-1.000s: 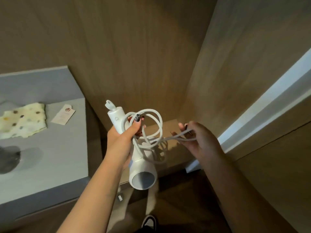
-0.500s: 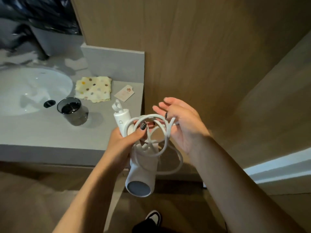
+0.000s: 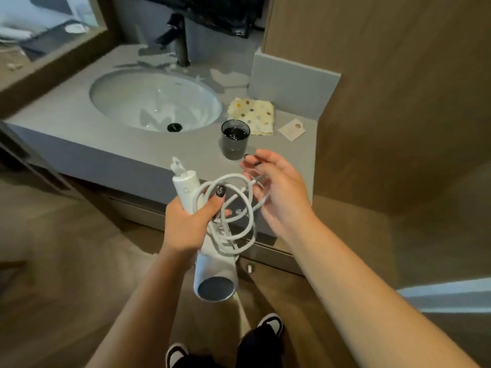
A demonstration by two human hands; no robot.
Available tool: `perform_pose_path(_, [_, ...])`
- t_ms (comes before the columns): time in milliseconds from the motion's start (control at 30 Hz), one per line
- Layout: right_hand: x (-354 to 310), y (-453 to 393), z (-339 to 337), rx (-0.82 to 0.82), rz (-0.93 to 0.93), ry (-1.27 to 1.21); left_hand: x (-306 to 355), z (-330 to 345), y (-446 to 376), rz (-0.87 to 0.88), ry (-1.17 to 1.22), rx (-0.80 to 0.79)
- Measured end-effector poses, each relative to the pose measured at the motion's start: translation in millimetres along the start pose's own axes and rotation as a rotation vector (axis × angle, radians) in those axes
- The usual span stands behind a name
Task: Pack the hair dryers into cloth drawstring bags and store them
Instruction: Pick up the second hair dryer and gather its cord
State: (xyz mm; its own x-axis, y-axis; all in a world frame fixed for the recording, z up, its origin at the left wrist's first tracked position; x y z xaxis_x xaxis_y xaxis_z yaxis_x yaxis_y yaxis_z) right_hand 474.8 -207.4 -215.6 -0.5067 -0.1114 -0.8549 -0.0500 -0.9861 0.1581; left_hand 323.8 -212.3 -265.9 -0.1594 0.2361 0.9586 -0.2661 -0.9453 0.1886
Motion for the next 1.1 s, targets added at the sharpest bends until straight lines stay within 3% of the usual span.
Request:
perform_pose_path(333, [121,2,134,-0.369,0.299,0.626,31,-168,43,0.0,0.171,0.352])
perform_pose_path(500, [171,-13,178,-0.4,0.601,0.52,38,-231,44,-0.018,0.228,0.506])
perform_pose_path(633, [199,-32,205,-0.406,0.812,0.274,48,-262,32,0.015,0.333,0.58])
perform_pose_path(800, [218,-75,239,-0.504,0.808,0.223,67,-296,-5,0.051,0.403,0.577])
perform_pose_path(1100, [226,-196,305,-0.494,0.798,0.199,121,-374,-105,0.13,0.401,0.565])
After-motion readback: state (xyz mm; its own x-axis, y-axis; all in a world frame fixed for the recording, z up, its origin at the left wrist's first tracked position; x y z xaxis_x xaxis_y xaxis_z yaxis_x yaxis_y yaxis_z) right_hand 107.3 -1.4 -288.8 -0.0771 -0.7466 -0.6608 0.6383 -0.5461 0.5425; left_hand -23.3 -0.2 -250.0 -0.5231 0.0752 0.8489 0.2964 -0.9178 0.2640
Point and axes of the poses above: each hand's wrist, its own y-axis away from the middle knuckle, its own z-axis out of the palm, x = y × z, the point moved 2 cm from there along -y, towards the middle knuckle, and after that the axes turned 15 degrees about -x, right-handed, at the moved point
